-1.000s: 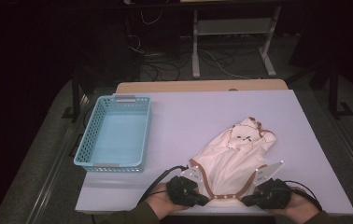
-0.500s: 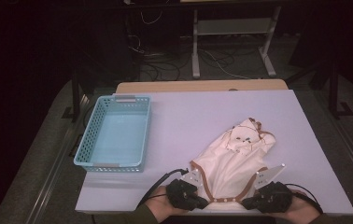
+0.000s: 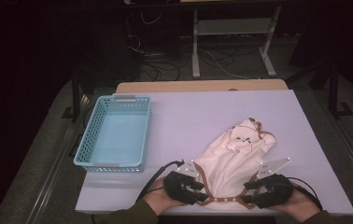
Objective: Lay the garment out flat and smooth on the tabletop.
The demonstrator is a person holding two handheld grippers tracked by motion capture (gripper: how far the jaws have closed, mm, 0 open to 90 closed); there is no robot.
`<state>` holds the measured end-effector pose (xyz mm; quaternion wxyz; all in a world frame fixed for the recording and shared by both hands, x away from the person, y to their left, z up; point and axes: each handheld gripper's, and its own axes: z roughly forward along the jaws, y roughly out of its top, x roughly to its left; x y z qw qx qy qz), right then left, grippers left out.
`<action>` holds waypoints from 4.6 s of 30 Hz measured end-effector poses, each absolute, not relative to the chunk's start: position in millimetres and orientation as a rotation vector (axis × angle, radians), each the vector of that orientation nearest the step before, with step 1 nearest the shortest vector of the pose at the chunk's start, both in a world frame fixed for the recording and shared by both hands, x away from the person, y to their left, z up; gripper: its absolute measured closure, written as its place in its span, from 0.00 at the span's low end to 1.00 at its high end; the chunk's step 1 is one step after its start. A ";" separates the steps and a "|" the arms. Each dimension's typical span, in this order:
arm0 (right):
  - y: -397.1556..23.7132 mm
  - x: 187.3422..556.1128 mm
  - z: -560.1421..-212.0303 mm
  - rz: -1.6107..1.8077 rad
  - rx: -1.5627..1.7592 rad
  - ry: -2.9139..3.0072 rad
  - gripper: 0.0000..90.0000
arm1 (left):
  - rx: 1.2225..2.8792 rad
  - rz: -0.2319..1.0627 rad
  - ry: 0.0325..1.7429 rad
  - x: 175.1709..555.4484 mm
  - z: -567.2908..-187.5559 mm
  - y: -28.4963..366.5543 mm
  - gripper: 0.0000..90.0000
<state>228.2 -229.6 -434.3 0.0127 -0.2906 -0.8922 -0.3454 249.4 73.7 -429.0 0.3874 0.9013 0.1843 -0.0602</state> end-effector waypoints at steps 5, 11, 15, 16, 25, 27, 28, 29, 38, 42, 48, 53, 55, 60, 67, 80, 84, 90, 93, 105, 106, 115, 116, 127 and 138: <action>-229.7 236.0 -434.3 -1.110 -0.945 -2.798 0.41 | 2.282 -0.106 0.477 261.3 -424.9 74.2 0.53; -230.2 245.6 -433.3 -1.144 -0.991 -2.793 0.31 | 2.258 -0.058 0.502 278.7 -422.8 71.5 0.47; -232.0 249.3 -431.6 -1.173 -1.024 -2.793 0.28 | 2.248 -0.030 0.516 290.3 -422.6 68.0 0.43; -232.7 250.5 -431.3 -1.180 -1.033 -2.793 0.27 | 2.242 -0.028 0.525 293.0 -422.5 66.9 0.42; -237.4 256.9 -434.0 -1.201 -1.084 -2.793 0.20 | 2.211 0.017 0.569 319.0 -417.6 60.1 0.39; -238.2 257.0 -433.5 -1.209 -1.083 -2.798 0.19 | 2.209 0.024 0.578 323.7 -416.7 58.0 0.38; -238.2 257.1 -433.4 -1.214 -1.082 -2.795 0.19 | 2.211 0.030 0.576 326.2 -416.5 56.7 0.38; -238.3 257.3 -433.2 -1.215 -1.090 -2.796 0.19 | 2.210 0.037 0.581 328.3 -416.3 55.5 0.38; -239.4 257.0 -432.6 -1.217 -1.097 -2.808 0.19 | 2.197 0.067 0.599 352.3 -414.0 43.7 0.41; -240.2 256.7 -432.3 -1.216 -1.111 -2.800 0.19 | 2.189 0.073 0.604 364.8 -413.0 36.5 0.44; -241.4 256.8 -431.8 -1.227 -1.114 -2.801 0.19 | 2.186 0.083 0.622 386.7 -416.0 24.3 0.48; -241.2 256.4 -431.9 -1.227 -1.113 -2.800 0.19 | 2.183 0.069 0.638 402.3 -419.1 12.4 0.51; -241.3 256.4 -431.9 -1.226 -1.114 -2.803 0.19 | 2.175 0.069 0.648 407.3 -420.2 7.0 0.53; -242.2 256.0 -431.2 -1.237 -1.119 -2.801 0.19 | 2.172 0.057 0.670 416.4 -424.8 -5.1 0.57; -242.8 255.4 -430.8 -1.240 -1.116 -2.804 0.19 | 2.206 0.025 0.653 425.6 -430.9 -17.7 0.65; -243.6 254.8 -430.5 -1.239 -1.117 -2.808 0.19 | 2.210 -0.018 0.678 430.2 -440.2 -23.0 0.93; -244.2 254.6 -430.1 -1.239 -1.119 -2.807 0.19 | 2.213 -0.006 0.665 429.9 -435.7 -19.3 0.98; -245.4 254.3 -430.0 -1.243 -1.130 -2.804 0.19 | 2.178 0.029 0.676 426.4 -424.1 -5.4 0.98; -245.7 254.0 -429.8 -1.242 -1.131 -2.801 0.19 | 2.156 0.049 0.687 424.7 -418.0 3.8 0.98; -246.2 254.4 -430.1 -1.239 -1.133 -2.803 0.19 | 2.112 0.115 0.726 415.5 -401.0 39.5 0.98; -246.2 254.4 -430.1 -1.240 -1.133 -2.802 0.19 | 2.107 0.118 0.729 414.5 -400.2 41.4 0.98; -245.8 254.3 -429.9 -1.244 -1.136 -2.802 0.19 | 2.101 0.140 0.633 396.7 -383.5 33.6 0.98; -245.9 254.3 -429.8 -1.241 -1.137 -2.801 0.19 | 2.095 0.141 0.620 394.0 -382.1 31.0 0.98; -247.2 253.9 -429.9 -1.240 -1.138 -2.802 0.19 | 2.121 0.087 0.495 366.7 -375.6 4.6 0.98; -248.1 253.3 -430.2 -1.234 -1.145 -2.805 0.19 | 2.199 0.012 0.384 340.5 -390.7 -21.6 0.98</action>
